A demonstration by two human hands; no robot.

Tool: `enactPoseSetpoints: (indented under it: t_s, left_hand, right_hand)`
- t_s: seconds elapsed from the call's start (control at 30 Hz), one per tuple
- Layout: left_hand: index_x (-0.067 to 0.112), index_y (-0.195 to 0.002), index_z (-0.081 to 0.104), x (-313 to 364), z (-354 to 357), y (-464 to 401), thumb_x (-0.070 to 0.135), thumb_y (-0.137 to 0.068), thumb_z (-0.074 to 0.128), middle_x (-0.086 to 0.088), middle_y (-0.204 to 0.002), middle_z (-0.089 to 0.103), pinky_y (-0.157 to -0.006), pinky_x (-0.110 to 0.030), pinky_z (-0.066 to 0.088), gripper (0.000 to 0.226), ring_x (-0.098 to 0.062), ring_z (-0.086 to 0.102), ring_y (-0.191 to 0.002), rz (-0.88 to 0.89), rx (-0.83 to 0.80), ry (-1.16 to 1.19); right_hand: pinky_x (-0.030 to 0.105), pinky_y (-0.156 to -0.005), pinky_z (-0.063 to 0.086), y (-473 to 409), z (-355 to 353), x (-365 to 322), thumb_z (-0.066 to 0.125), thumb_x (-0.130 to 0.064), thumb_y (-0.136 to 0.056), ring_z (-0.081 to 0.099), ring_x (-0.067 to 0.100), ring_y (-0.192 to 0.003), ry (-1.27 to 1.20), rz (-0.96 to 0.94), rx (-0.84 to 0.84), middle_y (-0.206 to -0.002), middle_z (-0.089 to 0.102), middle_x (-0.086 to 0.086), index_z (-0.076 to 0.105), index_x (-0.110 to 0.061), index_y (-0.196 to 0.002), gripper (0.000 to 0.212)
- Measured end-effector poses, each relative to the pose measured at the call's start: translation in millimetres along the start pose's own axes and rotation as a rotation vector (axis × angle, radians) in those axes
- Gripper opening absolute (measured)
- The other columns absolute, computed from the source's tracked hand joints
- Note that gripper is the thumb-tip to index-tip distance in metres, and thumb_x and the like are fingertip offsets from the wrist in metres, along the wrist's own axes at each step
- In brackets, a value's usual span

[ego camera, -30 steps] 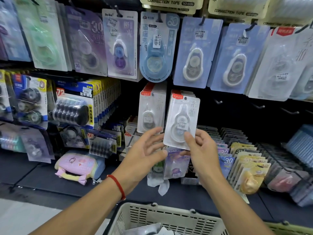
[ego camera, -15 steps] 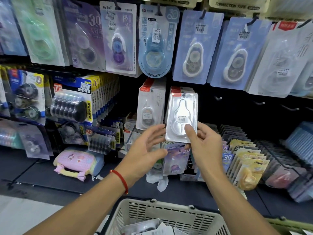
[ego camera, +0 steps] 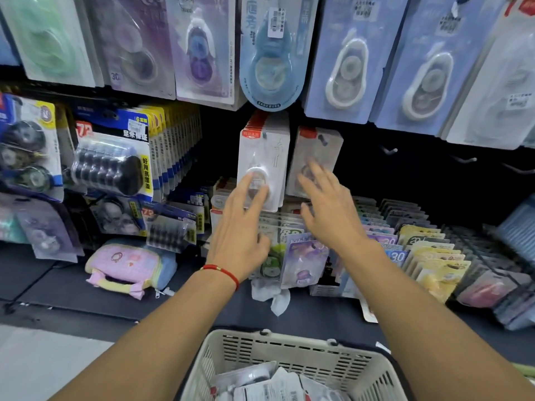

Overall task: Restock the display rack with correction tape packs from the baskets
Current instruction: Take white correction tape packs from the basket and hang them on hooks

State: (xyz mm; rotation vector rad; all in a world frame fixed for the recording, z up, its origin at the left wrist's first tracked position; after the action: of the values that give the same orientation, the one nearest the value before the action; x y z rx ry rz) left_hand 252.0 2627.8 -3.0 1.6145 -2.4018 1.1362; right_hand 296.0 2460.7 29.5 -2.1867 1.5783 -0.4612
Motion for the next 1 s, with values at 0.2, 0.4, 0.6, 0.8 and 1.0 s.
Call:
enactPoseSetpoints:
  t_s: [0.2, 0.4, 0.6, 0.8, 1.0]
  left_hand:
    - [0.021, -0.161, 0.033, -7, 5, -2, 0.004, -0.081, 0.074, -0.002, -0.175, 0.001, -0.087, -0.044, 0.061, 0.092, -0.030, 0.022, -0.156, 0.022, -0.035, -0.063]
    - [0.022, -0.163, 0.032, -16, 1, 1, 0.001, -0.081, 0.067, -0.004, -0.175, 0.000, -0.084, -0.050, 0.061, 0.092, -0.032, 0.025, -0.154, 0.125, -0.086, -0.086]
    - [0.010, -0.142, 0.054, -22, 5, 34, 0.002, -0.083, 0.063, -0.019, -0.146, 0.039, -0.084, -0.055, 0.058, 0.060, -0.042, 0.051, -0.122, 0.194, -0.239, -0.131]
    - [0.021, -0.141, 0.058, -13, 76, 146, 0.013, -0.094, 0.055, -0.006, -0.136, 0.054, -0.098, -0.048, 0.049, 0.047, -0.031, 0.051, -0.127, 0.230, -0.806, -0.368]
    - [0.026, -0.151, 0.050, -37, 136, 290, 0.027, -0.101, 0.058, -0.009, -0.154, 0.047, -0.113, -0.046, 0.043, 0.051, -0.031, 0.044, -0.141, -0.076, -1.292, -0.424]
  right_hand:
    - [0.049, -0.110, 0.046, -40, 29, 25, 0.061, -0.013, -0.093, 0.009, 0.028, -0.162, -0.006, 0.032, -0.120, -0.176, 0.004, 0.004, 0.035, -0.022, -0.161, 0.073]
    - [0.052, -0.107, 0.048, -12, 31, 28, 0.055, -0.008, -0.098, 0.041, 0.037, -0.144, -0.171, 0.071, -0.168, -0.167, 0.031, 0.012, 0.040, -0.017, -0.158, 0.063]
    - [0.039, -0.083, 0.055, 96, 39, 3, 0.060, -0.013, -0.097, 0.067, 0.023, -0.085, -0.438, 0.135, -0.189, -0.099, 0.074, 0.001, 0.072, -0.014, -0.120, 0.026]
    - [0.035, -0.094, 0.052, 253, 156, -54, 0.059, -0.029, -0.099, 0.066, 0.023, -0.114, -0.364, 0.077, -0.882, -0.122, 0.073, -0.002, 0.069, -0.024, -0.126, 0.028]
    - [0.040, -0.101, 0.050, 368, 233, -106, 0.060, -0.030, -0.103, 0.055, 0.032, -0.131, -0.388, 0.237, -1.038, -0.143, 0.048, 0.008, 0.047, -0.014, -0.148, 0.049]
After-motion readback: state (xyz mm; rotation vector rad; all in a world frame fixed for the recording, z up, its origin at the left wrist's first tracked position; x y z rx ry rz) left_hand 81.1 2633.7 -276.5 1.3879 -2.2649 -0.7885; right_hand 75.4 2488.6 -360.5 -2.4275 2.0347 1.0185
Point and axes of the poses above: each hand's wrist, its own y-axis away from the middle knuckle, its own z-axis out of the palm, x = y × z, the point moved 8 cm from there along -y, towards the middle knuckle
